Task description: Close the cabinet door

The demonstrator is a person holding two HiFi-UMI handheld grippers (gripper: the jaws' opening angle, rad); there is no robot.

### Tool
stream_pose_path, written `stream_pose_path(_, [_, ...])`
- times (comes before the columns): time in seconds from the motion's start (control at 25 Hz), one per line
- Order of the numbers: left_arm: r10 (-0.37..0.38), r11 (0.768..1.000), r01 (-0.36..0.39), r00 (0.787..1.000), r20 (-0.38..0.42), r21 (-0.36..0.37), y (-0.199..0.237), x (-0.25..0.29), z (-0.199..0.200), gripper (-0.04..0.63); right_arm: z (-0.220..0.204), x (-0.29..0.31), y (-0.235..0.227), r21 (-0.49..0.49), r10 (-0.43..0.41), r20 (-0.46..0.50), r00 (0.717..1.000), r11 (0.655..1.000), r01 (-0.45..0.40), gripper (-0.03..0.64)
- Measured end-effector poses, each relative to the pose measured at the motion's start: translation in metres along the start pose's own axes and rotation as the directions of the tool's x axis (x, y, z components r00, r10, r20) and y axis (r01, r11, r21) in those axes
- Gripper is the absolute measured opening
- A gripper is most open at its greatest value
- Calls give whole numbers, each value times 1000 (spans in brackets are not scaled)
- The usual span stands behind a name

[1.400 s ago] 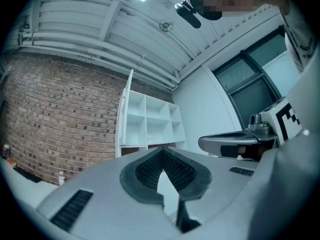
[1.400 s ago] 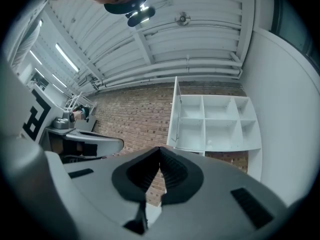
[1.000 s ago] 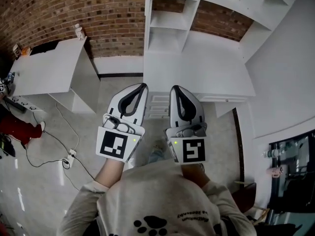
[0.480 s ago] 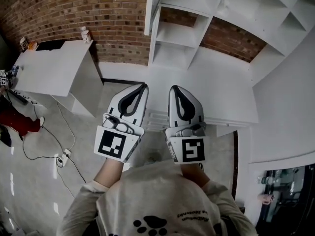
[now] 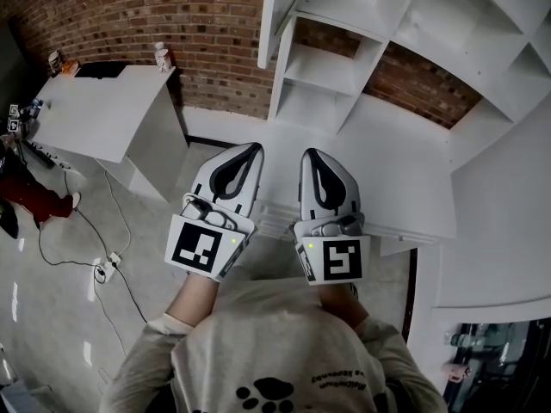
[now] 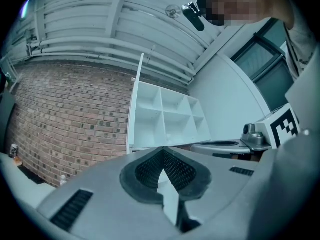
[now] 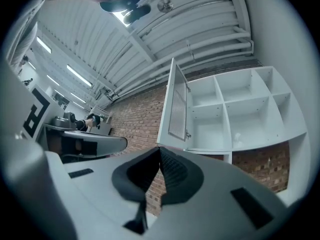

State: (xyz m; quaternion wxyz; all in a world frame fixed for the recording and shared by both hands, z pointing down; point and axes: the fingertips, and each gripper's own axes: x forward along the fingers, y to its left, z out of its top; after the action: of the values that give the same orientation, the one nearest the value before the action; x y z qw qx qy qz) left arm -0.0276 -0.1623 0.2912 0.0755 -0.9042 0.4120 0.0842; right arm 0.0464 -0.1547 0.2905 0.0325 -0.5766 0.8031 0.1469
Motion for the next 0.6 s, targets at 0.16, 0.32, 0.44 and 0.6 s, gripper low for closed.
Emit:
stream_pose_path(0.16, [-10, 1000, 10, 1000, 27, -2, 0, 4, 4, 6, 5, 5, -2, -8, 2, 14, 1000, 1000, -2, 11])
stream_pose_path(0.32, [-4, 1000, 4, 1000, 22, -5, 8, 10, 3, 6, 9, 12, -4, -20, -2, 33, 999, 1000, 2, 11])
stream_pose_path(0.44, [-12, 1000, 12, 999, 37, -6, 19, 17, 7, 6, 12, 21, -4, -39, -10, 34, 999, 999, 12, 11])
stream_pose_path(0.6, [-34, 999, 35, 997, 64, -11, 33, 29, 14, 6, 18, 37, -8, -65, -27, 41, 999, 997, 30, 11])
